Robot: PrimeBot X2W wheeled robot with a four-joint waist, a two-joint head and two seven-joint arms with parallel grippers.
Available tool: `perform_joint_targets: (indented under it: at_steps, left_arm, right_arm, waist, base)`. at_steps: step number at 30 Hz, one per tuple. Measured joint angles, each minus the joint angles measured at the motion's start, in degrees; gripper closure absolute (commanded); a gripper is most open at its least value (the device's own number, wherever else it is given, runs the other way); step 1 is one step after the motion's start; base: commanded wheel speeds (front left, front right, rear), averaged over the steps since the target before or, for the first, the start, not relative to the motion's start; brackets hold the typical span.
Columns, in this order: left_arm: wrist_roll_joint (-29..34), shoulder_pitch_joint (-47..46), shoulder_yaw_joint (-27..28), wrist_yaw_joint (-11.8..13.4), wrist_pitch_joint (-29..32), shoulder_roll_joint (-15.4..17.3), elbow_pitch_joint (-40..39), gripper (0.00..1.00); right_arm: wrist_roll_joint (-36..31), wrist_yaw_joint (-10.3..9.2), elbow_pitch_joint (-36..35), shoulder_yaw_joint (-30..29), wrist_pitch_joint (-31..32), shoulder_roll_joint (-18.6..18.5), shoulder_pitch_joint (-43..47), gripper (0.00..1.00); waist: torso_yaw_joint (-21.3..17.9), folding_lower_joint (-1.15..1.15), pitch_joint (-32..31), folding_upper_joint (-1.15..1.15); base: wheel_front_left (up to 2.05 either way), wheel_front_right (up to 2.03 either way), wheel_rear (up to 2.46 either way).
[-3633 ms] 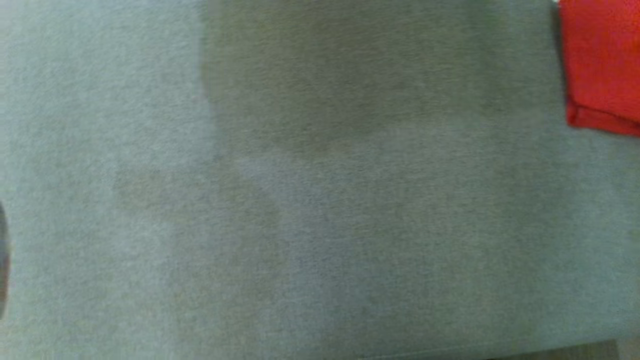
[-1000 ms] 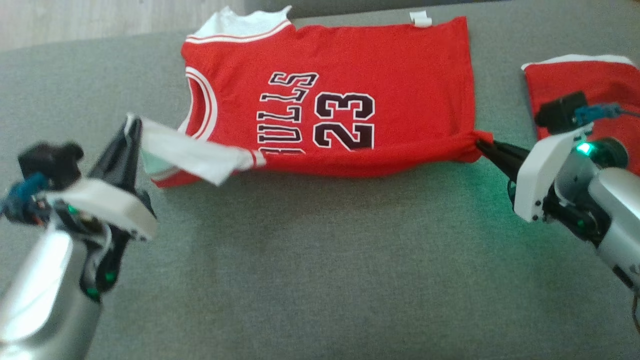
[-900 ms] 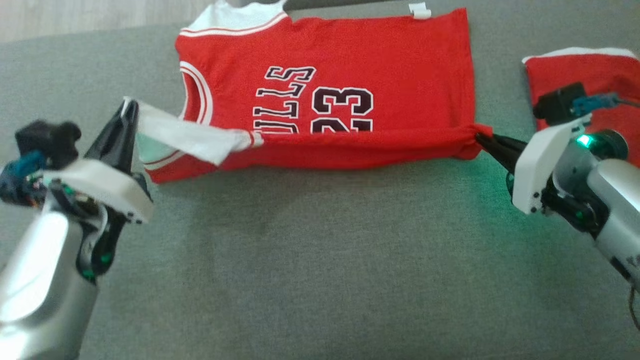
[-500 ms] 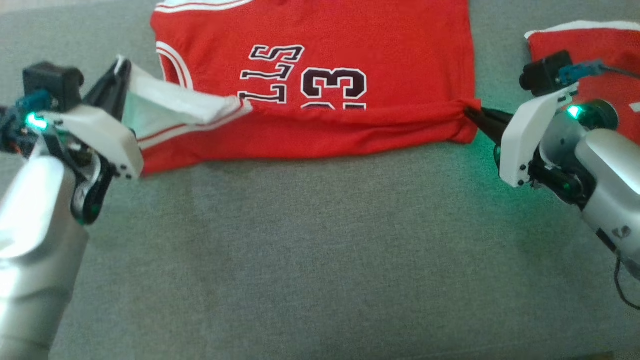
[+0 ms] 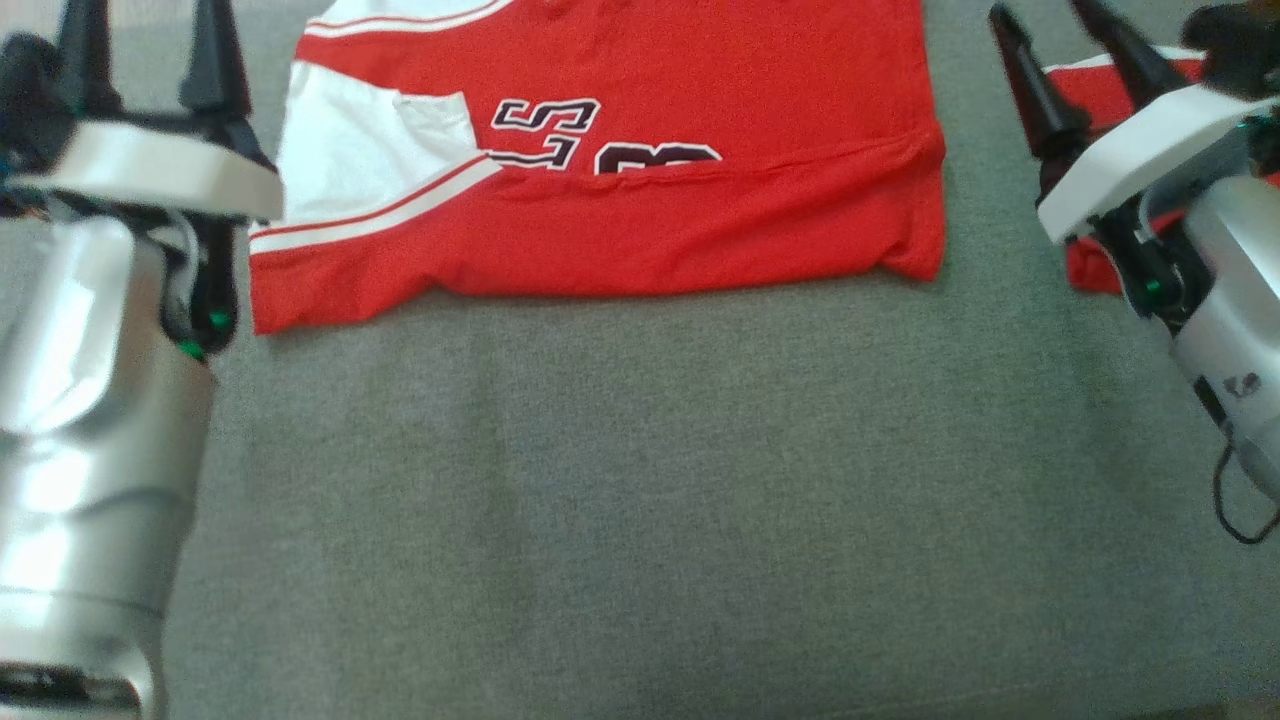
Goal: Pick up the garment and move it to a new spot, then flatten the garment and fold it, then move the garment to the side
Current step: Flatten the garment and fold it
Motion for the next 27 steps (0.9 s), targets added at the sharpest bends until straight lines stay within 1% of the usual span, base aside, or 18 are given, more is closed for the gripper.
perform_joint_targets:
  at_steps: [2, 4, 7, 8, 10, 13, 15, 18, 20, 22, 27]
  left_arm:
    - [0.0, 2.5, 1.4, 0.2, -0.4, -0.9, -1.7, 0.00]
    - [0.1, 6.0, 3.5, 0.8, -0.5, -1.6, -5.0, 0.00]
    - [1.2, 12.2, 8.2, 1.8, -0.7, -3.3, -11.7, 0.00]
    - [1.2, 12.2, 8.2, 1.8, -0.7, -3.3, -11.7, 0.00]
    - [2.3, 17.0, 10.5, 1.8, -0.7, -5.2, -14.9, 0.00]
    - [5.3, 24.4, 11.6, 1.7, -0.7, -7.6, -17.6, 0.00]
    - [6.6, 28.3, 12.5, 1.3, -0.7, -9.1, -18.0, 0.00]
    - [8.5, 32.5, 13.2, 0.9, -0.7, -10.9, -18.0, 0.00]
    - [9.1, 34.2, 14.3, 0.5, -0.7, -12.1, -17.7, 0.00]
    - [9.8, 35.2, 14.7, 0.4, -0.7, -12.5, -17.1, 0.00]
    - [11.3, 35.4, 16.6, -0.6, -0.7, -13.1, -16.0, 0.00]
  right_arm:
    - [-1.8, 0.00, 0.4, -2.9, -2.2, 1.1, 0.3, 0.00]
    - [-3.5, 0.00, -0.4, -8.4, -2.8, 2.6, 1.5, 0.00]
    - [-11.0, 0.00, -7.1, -20.8, -2.9, 4.9, 6.1, 0.00]
    - [-11.0, 0.00, -7.1, -20.8, -2.9, 4.9, 6.1, 0.00]
    - [-17.6, 0.00, -11.3, -27.5, -3.1, 7.5, 11.3, 0.00]
    - [-25.4, 0.00, -14.8, -34.8, -3.1, 13.1, 21.8, 0.00]
    - [-29.9, 0.00, -16.1, -37.8, -3.1, 16.3, 28.3, 0.00]
    - [-34.0, 0.00, -17.5, -41.8, -3.1, 20.1, 34.3, 0.00]
    - [-36.3, 0.00, -18.7, -43.1, -3.1, 21.2, 36.4, 0.00]
    - [-37.7, 0.00, -19.6, -44.2, -3.1, 22.1, 37.6, 0.00]
    - [-39.1, 0.00, -20.9, -45.0, -3.1, 22.6, 39.2, 0.00]
  waist:
    - [0.0, 0.00, -0.9, 0.00]
    - [0.0, 0.00, -2.0, 0.00]
    - [-0.1, 0.00, -3.5, 0.00]
    - [-0.1, 0.00, -3.5, 0.00]
    - [-0.2, -0.01, -4.6, 0.00]
    - [-0.4, -0.01, -6.3, 0.00]
    - [-0.5, -0.01, -7.2, 0.00]
    - [-0.5, -0.02, -8.3, 0.00]
    - [-0.5, -0.01, -8.8, 0.00]
    - [-0.4, -0.02, -9.1, 0.00]
    - [-0.7, -0.01, -8.9, 0.00]
  base:
    - [0.00, 0.00, 0.00]
    - [0.00, 0.00, 0.00]
    - [0.00, 0.00, 0.00]
    - [0.00, 0.00, 0.00]
    - [0.00, 0.00, 0.00]
    - [0.00, 0.00, 0.00]
    - [0.00, 0.00, 0.00]
    - [0.00, 0.00, 0.00]
    - [0.00, 0.00, 0.00]
    - [0.00, 0.00, 0.00]
    - [0.00, 0.00, 0.00]
